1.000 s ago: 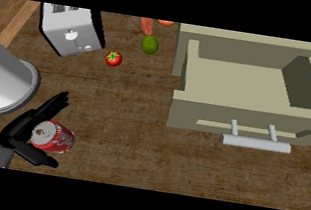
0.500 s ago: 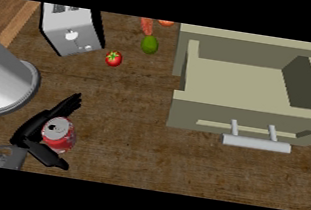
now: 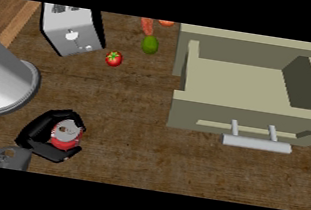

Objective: Pick up the can, place it into the drawer and close the drawer

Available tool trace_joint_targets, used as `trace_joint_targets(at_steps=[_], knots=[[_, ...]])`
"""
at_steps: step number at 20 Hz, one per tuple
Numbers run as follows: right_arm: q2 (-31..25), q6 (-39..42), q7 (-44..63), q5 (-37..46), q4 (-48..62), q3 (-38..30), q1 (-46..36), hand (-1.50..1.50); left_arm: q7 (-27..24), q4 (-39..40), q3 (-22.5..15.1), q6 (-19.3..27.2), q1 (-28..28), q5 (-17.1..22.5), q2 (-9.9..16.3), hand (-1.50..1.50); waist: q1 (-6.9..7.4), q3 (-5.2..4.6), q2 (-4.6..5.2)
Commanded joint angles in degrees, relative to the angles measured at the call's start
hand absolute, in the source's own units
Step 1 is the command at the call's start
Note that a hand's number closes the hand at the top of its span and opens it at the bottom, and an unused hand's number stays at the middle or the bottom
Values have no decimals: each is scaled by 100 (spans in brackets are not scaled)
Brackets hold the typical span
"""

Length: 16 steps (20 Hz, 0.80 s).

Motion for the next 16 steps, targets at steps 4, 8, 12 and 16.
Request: trace_joint_targets(at_steps=[4,8,12,16], knots=[[-230,38,290,-261,120,-309,-297,-150,460,-1246,-92,-669,463,560,-77,150,35,3,-5],[117,-220,166,182,-159,233,-122,-150,1162,-1331,302,480,109,890,-735,150,17,1,-6],[-37,-84,40,17,181,-37,-171,-150,1250,-1140,1314,2237,-111,1016,-915,150,84,8,15],[68,-28,-69,122,-43,51,104,-150,1681,-1819,1127,2781,-278,938,-1191,150,11,3,-8]])
